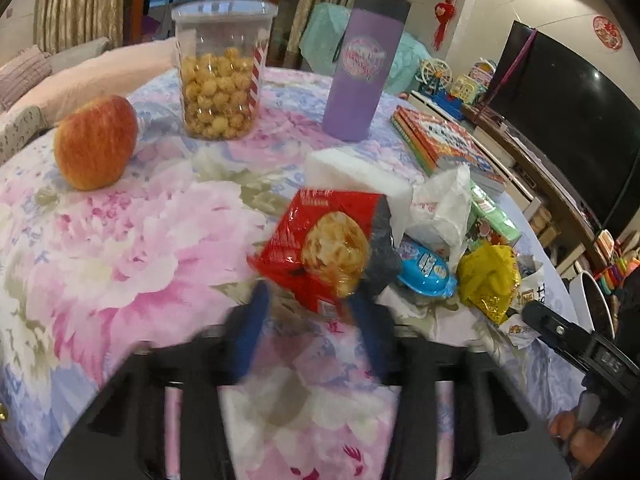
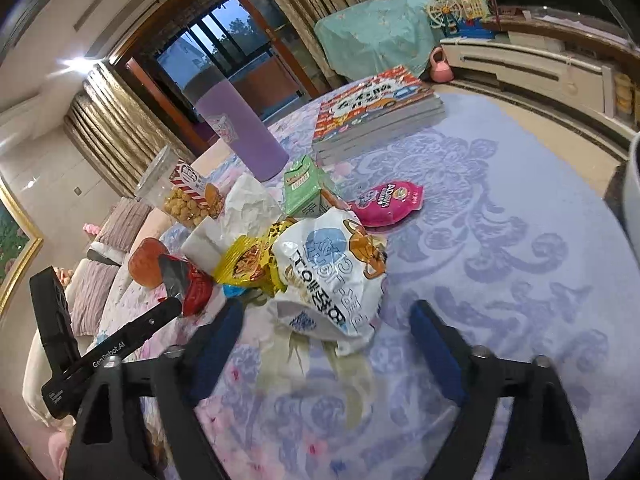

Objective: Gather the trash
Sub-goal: 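Grasp the red chip packet with the left gripper while the right grasps the white snack bag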

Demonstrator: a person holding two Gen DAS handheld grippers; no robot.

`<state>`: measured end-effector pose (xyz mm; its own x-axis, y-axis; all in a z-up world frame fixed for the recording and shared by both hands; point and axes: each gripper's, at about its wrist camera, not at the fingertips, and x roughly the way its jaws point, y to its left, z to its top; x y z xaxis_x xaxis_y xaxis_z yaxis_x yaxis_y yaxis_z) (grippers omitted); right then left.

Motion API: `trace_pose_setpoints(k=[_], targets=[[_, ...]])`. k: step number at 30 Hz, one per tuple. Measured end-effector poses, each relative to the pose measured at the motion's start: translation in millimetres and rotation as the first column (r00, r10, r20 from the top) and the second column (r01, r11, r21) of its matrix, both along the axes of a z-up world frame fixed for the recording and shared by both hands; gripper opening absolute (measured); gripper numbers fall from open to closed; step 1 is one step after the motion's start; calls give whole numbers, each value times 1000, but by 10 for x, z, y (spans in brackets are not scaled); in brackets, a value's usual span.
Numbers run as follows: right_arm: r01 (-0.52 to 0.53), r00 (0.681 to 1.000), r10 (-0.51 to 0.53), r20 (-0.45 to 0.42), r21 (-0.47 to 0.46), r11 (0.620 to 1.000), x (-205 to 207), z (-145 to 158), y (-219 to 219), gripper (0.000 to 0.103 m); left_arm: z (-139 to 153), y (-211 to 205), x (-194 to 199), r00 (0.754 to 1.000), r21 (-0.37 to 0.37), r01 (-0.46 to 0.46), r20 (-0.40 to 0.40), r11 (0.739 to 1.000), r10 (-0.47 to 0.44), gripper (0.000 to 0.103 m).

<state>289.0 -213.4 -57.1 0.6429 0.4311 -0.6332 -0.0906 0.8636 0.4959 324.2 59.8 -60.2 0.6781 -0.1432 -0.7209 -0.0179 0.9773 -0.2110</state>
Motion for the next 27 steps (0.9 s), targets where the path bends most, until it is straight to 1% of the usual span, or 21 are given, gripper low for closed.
trace_pose_setpoints(k=[1,2,3,4,6,8,15,21,27], targets=[[0,1000,0,-5,3,1000,21,-16,0,64,-19,-7,-4,1000,-5,7,-8,1000,-7,10],[0,1000,0,-10,9,1000,42,-36,0,55,-27,-12,-14,1000,0,8,-11,1000,-8,6],[-2,1000,2,-15,12,1000,52,-52,0,50,-27,-17,-38,1000,8,5,-8,1000,-5,3],[-3,1000,4,-15,13,1000,45,-52,10,45,-26,-18,-76,1000,12,6,-2,1000,-6,2],[-11,1000,11,1,12,1000,-3,-32,10,41,-24,-21,-152,1000,9,8,3,1000,-8,2],[-14,1000,14,11,9,1000,-47,-13,0,39,-13,-34,-236,1000,6,12,7,1000,-12,2],[2,1000,-3,27,33,999,-329,60,-153,38,56,-199,-600,999,-8,46,16,999,-46,2],[25,998,-27,51,29,999,-594,146,-298,38,108,-490,-849,993,-28,117,22,993,-116,2],[60,996,-63,70,37,998,-795,227,-491,38,151,-873,-989,978,-36,208,25,978,-207,2]])
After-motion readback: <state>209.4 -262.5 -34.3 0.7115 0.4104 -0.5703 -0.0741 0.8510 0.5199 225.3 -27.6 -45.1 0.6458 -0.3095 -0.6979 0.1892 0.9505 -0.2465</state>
